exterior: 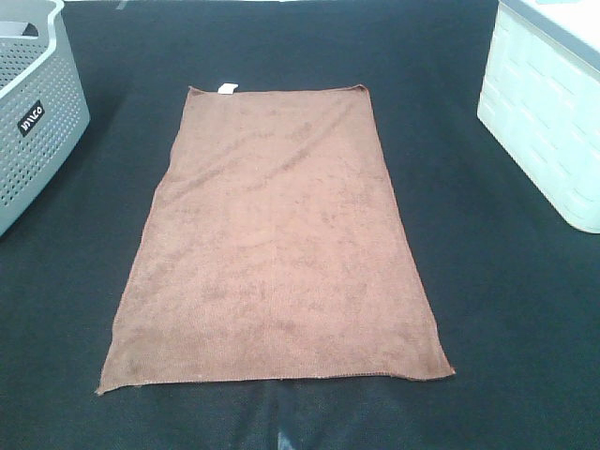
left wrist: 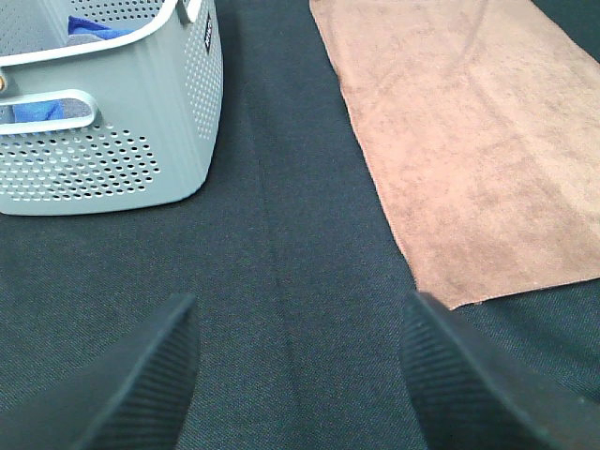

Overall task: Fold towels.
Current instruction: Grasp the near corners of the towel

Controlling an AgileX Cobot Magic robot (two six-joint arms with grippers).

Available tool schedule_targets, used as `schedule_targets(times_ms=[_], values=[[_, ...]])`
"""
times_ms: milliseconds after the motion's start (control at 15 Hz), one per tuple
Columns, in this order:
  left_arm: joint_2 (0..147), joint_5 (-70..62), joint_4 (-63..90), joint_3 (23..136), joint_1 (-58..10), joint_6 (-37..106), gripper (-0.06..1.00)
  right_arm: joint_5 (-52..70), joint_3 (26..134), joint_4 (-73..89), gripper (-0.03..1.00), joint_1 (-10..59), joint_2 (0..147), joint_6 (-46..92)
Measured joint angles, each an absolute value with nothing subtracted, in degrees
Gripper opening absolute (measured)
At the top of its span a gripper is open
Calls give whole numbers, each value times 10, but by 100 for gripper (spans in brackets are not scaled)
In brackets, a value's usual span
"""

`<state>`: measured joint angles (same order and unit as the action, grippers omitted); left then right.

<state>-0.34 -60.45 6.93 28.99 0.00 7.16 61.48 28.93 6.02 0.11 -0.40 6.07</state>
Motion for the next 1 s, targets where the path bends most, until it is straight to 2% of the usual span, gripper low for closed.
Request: schedule_targets(times_ms=[1000], values=[[-3,-604,69,290,0,72,61,615,289,60,70,1,-4,61]])
